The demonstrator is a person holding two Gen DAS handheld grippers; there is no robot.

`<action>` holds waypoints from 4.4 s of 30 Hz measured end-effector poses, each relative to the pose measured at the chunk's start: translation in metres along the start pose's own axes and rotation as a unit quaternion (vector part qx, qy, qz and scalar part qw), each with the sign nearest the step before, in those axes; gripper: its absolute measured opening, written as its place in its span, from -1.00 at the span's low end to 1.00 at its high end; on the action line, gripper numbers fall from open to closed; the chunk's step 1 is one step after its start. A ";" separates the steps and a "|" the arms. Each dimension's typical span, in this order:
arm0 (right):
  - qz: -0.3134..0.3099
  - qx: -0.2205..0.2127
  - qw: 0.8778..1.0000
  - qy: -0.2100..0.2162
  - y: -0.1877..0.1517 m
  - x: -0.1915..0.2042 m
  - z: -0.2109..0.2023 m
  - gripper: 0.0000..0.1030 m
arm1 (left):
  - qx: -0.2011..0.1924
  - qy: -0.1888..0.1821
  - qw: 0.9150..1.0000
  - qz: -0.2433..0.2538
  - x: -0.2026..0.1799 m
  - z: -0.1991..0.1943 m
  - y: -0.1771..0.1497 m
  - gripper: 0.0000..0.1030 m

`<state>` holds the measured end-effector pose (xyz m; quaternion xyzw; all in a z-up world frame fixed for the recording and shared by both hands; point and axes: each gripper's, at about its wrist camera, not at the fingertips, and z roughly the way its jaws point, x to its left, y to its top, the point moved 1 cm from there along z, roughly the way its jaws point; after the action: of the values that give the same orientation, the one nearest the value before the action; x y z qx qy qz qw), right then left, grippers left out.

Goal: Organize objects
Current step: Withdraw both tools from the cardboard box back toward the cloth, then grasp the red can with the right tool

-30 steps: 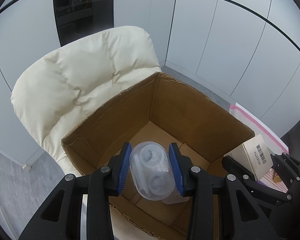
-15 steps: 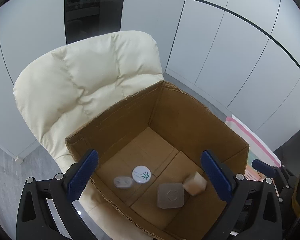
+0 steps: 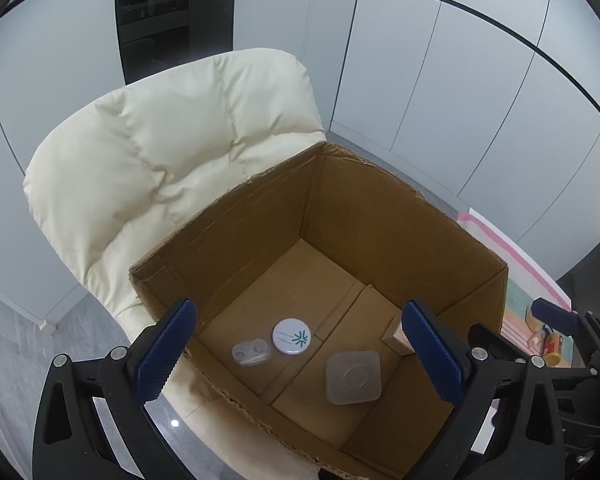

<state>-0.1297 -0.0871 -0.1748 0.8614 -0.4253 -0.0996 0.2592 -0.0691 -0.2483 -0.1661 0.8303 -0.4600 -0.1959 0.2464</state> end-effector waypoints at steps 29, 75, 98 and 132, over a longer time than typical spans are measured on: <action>0.067 -0.026 0.997 -0.010 -0.097 -0.026 -0.135 0.94 | -0.005 -0.027 0.998 0.058 -0.015 -0.131 -0.079 1.00; 0.208 -0.052 0.973 -0.079 -0.226 -0.131 -0.214 0.94 | 0.045 -0.102 0.978 0.174 -0.130 -0.129 -0.151 1.00; 0.320 -0.050 0.929 -0.180 -0.310 -0.266 -0.239 0.94 | 0.049 -0.158 0.948 0.271 -0.265 -0.108 -0.165 1.00; 0.316 -0.008 0.935 -0.162 -0.210 -0.464 0.064 0.13 | 0.162 -0.149 0.956 0.195 -0.465 0.149 -0.170 0.98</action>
<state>-0.2984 0.3595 -0.3632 0.6530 -0.7107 -0.1543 0.2114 -0.2702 0.1947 -0.3405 0.7144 -0.6701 -0.1886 0.0709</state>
